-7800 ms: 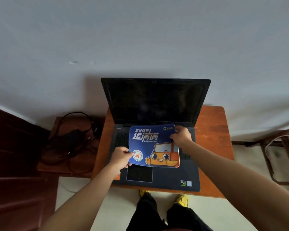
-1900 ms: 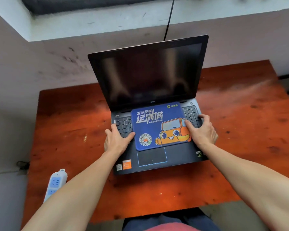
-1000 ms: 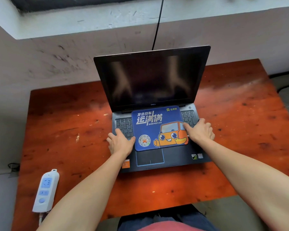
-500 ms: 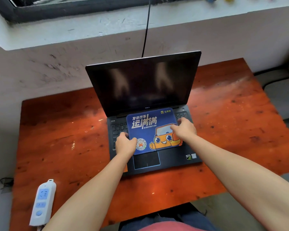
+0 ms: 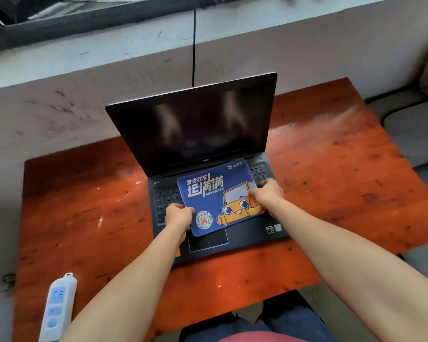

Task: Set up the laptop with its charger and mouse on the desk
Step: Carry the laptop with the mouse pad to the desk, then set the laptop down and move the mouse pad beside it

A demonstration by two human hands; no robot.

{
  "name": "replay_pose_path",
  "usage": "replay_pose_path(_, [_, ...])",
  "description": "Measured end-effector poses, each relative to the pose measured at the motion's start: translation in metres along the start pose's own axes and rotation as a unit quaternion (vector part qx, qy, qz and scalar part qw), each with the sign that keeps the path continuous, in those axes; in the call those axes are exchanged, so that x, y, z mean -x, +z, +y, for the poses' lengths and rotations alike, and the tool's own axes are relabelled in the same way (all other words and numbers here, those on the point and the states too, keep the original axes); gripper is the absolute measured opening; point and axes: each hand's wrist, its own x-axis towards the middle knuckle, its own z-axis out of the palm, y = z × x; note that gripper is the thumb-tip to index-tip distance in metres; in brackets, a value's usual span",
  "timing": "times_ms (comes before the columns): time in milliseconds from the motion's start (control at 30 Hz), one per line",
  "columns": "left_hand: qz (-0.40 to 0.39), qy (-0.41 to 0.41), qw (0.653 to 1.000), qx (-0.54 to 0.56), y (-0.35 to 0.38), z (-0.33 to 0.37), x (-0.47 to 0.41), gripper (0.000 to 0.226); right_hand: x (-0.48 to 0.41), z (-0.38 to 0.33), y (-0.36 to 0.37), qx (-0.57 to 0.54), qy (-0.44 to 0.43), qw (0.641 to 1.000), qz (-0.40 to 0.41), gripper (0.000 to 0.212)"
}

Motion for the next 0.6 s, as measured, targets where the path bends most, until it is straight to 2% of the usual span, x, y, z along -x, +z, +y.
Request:
replay_pose_path(67, [-0.001, 0.021, 1.000, 0.000, 0.007, -0.002, 0.005, 0.005, -0.004, 0.010, -0.004, 0.000, -0.018, 0.999, -0.029, 0.031])
replay_pose_path(167, [0.008, 0.065, 0.998, -0.006, 0.028, 0.000, 0.022, 0.016, -0.011, 0.027, -0.021, 0.004, -0.052, 0.998, -0.044, 0.020])
replay_pose_path(267, [-0.008, 0.092, 0.996, 0.004, 0.060, 0.007, 0.044, 0.017, -0.022, 0.043, -0.057, 0.033, -0.086, 0.996, -0.020, 0.016])
replay_pose_path(400, [-0.048, 0.121, 0.992, 0.001, 0.132, 0.014, 0.083, 0.015, -0.052, 0.085, -0.120, 0.053, -0.081, 0.995, 0.036, 0.015])
replay_pose_path(500, [-0.073, 0.140, 0.987, -0.028, 0.175, 0.016, 0.108, 0.018, -0.067, 0.114, -0.154, 0.085, -0.075, 0.991, 0.070, 0.015])
replay_pose_path(600, [-0.089, 0.146, 0.983, -0.073, 0.213, 0.014, 0.126, 0.009, -0.080, 0.142, -0.182, 0.100, -0.059, 0.989, 0.088, 0.014])
